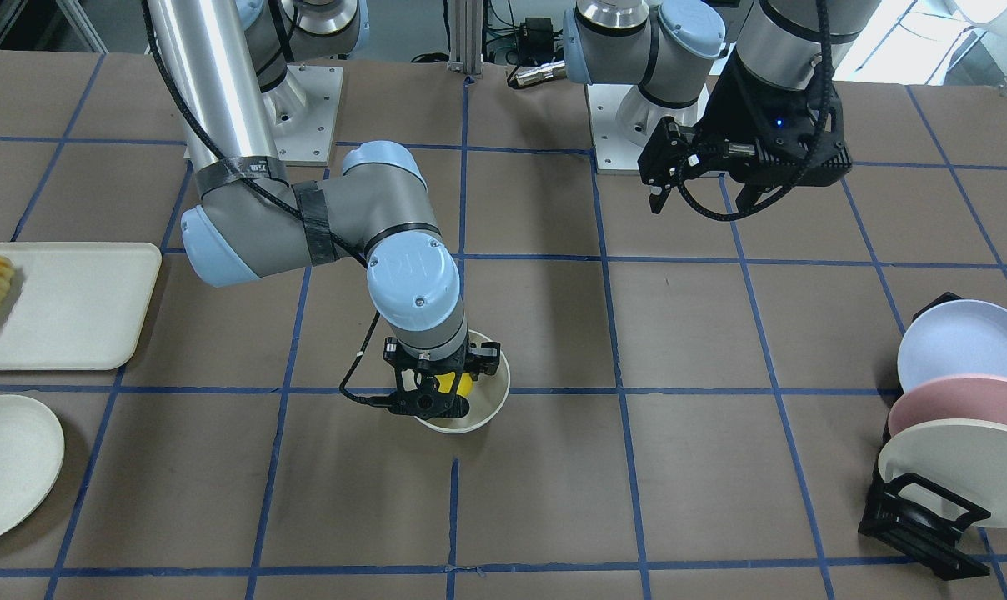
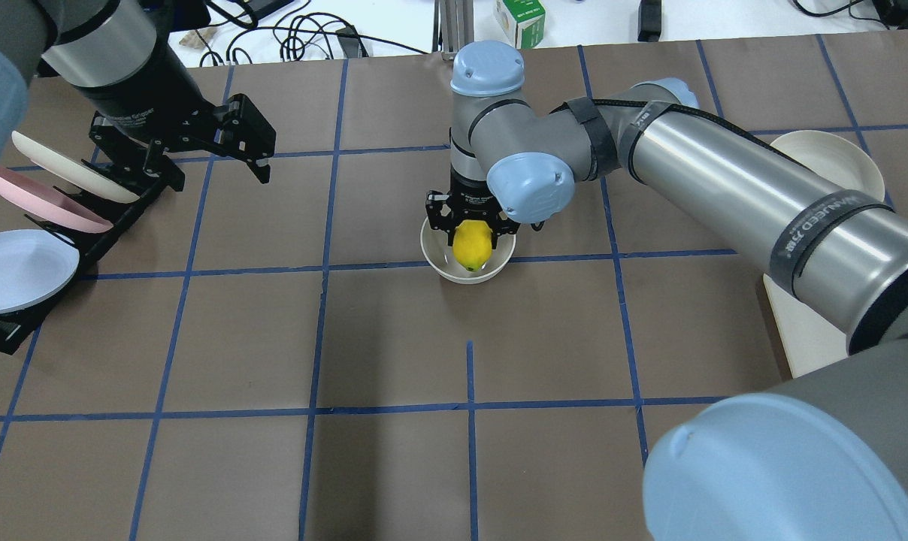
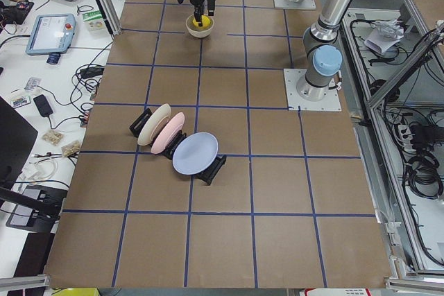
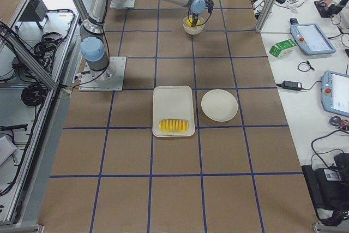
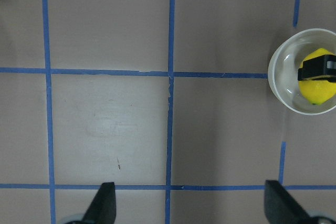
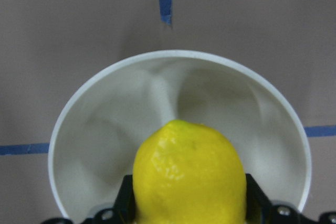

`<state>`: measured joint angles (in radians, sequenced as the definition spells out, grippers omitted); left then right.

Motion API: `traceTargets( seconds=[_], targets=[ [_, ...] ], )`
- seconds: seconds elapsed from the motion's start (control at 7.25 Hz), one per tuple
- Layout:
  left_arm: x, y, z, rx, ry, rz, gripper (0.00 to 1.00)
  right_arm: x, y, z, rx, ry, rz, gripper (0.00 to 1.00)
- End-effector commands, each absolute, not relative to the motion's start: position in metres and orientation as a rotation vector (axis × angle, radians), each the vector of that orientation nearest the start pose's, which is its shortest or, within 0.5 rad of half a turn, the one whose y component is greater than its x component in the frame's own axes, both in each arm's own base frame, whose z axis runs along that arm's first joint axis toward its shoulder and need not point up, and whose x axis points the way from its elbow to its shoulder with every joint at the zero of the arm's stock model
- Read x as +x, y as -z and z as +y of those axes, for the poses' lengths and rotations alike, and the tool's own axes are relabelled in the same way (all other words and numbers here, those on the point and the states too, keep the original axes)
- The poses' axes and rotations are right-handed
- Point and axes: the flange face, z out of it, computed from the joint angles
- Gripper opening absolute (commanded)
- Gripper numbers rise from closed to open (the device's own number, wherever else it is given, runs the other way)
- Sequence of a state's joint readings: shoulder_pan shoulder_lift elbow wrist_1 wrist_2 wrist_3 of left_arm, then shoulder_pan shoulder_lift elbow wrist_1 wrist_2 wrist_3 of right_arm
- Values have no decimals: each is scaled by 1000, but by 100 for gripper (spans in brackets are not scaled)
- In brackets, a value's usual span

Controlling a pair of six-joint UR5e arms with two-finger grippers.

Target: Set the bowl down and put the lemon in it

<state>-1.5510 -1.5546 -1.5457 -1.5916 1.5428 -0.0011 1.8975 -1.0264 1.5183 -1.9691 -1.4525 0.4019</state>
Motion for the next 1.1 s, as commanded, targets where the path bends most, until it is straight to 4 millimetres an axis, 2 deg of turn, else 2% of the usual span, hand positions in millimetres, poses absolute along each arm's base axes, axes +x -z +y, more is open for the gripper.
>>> traceTargets(
  seconds=[0.0, 0.14, 0.28, 0.41, 0.55, 0.69, 0.83, 0.97],
  targets=[
    [-125, -505, -492, -17, 48, 3150, 100, 349, -224, -577, 121, -203, 3047, 9],
    [-125, -506, -491, -26, 53, 3151, 100, 351, -221, -577, 122, -207, 3038, 22],
    [-125, -506, -491, -38, 53, 3151, 100, 350, -219, -577, 117, -213, 3041, 60],
    [-125, -506, -491, -38, 53, 3151, 100, 350, -216, -575, 121, -223, 3044, 77],
    [-125, -506, -491, -41, 53, 3153, 100, 348, -211, -571, 126, -239, 3047, 85],
    [-125, -506, -491, -41, 53, 3153, 100, 348, -214, -571, 123, -230, 3045, 89],
    [-126, -506, -491, -38, 53, 3154, 100, 348, -221, -573, 129, -211, 3040, 100],
    [-125, -506, -491, -38, 56, 3154, 100, 347, -233, -575, 129, -176, 3042, 100]
  ],
)
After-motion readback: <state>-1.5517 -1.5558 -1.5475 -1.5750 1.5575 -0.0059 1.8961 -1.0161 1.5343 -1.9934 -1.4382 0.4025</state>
